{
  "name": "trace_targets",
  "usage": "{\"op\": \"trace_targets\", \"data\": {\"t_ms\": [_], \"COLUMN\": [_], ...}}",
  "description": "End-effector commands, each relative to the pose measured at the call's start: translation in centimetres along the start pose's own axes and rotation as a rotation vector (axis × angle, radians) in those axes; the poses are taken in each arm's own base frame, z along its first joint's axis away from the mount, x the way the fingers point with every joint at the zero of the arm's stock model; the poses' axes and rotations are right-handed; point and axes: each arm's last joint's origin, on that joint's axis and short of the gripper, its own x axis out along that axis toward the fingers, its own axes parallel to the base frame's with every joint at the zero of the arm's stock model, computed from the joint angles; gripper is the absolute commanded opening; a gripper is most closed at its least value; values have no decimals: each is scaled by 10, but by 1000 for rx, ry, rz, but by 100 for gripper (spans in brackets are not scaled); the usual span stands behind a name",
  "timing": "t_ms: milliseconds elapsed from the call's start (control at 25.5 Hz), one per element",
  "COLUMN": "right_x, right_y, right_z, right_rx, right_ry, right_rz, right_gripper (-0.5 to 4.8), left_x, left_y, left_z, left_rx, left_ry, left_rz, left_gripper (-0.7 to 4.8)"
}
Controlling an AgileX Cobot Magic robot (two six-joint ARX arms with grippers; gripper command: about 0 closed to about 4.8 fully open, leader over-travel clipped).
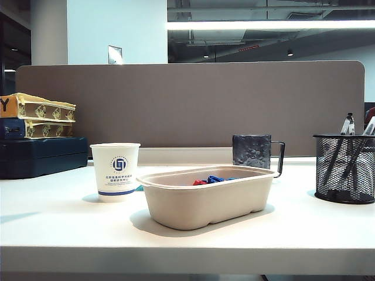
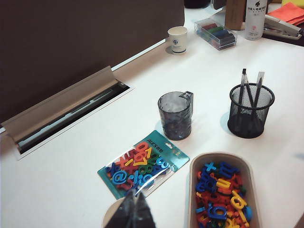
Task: Pick up one pen and put it in the pen container.
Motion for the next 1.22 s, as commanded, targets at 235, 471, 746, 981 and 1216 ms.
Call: {"op": "trace_targets", "data": {"t_ms": [235,471,746,981,1216], "right_x": [1,0,-2,-5,0], "right_y": [3,5,6,7,7], "right_z": [-9,-24,-49,-74,-85], "right_rx": [-23,-31,-31,-35,-39], "right_ry": [15,29,35,24,-35], "right_rz": [30,37,2,-51,-58], "right_gripper": [-1,-1,-1,-1,-1], "left_x": [-15,-28,-37,-39,-41], "left_y": [-7,-10,-16,-24,-26], "left_z": [-20,-28,-50,-82,-99], "left_rx": [-2,1,-30,-67,-112], "left_ry": [-6,-25,-21,5,-32], "left_rz": [36,70,99,139,221], "left_gripper": [-6,-6,-6,-6,-6]}}
